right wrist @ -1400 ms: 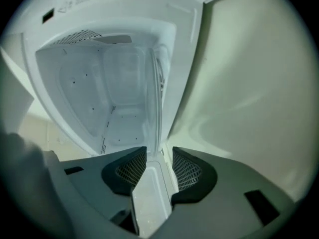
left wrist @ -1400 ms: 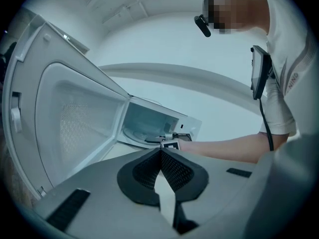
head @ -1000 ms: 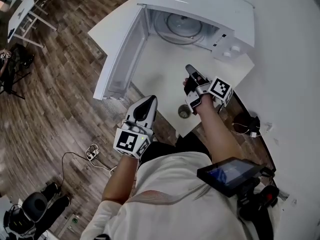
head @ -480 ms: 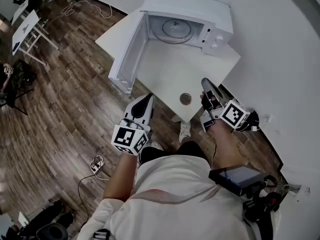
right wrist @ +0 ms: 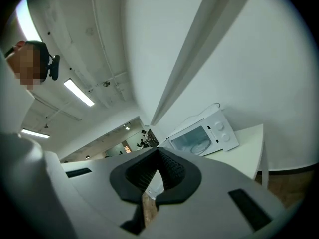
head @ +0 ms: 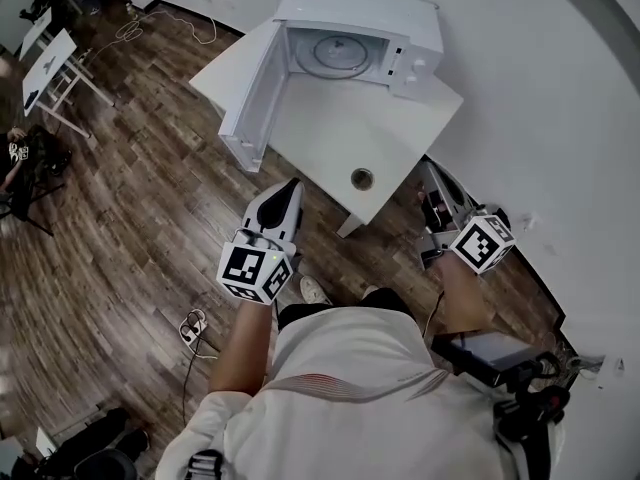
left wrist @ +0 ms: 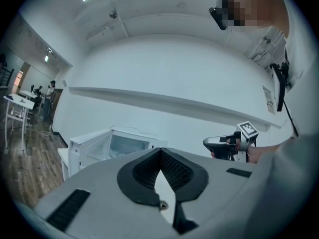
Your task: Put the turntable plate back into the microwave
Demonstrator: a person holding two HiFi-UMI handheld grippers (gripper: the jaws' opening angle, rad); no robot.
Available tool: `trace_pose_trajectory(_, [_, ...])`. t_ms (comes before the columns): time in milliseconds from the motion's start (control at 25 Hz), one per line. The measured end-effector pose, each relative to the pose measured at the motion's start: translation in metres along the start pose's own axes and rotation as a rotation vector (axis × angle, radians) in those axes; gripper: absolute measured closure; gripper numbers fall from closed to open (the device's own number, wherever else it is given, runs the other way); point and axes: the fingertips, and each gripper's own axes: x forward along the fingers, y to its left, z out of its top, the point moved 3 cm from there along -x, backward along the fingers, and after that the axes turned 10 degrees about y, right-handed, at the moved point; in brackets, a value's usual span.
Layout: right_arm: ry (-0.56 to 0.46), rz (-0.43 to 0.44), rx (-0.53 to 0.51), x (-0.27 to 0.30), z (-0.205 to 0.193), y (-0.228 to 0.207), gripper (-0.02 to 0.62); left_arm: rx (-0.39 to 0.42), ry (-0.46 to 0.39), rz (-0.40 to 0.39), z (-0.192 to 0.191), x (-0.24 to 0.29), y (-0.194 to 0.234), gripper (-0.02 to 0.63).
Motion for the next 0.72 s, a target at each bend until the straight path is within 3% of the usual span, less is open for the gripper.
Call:
trace_pose_trajectory(320, [0.018,0.026,-0.071,-0.044,-0.003,0.005,0.591,0.0,-0.011,0.059,-0.013,-0.029,-0.048,0.597])
trace_pose_trajectory(720, [0.043,0.074,-0.243,-0.139,-0.012,0.022,0.591,0.015,-0.013,0.117,-0.033,-0.071,-0.146,0.597])
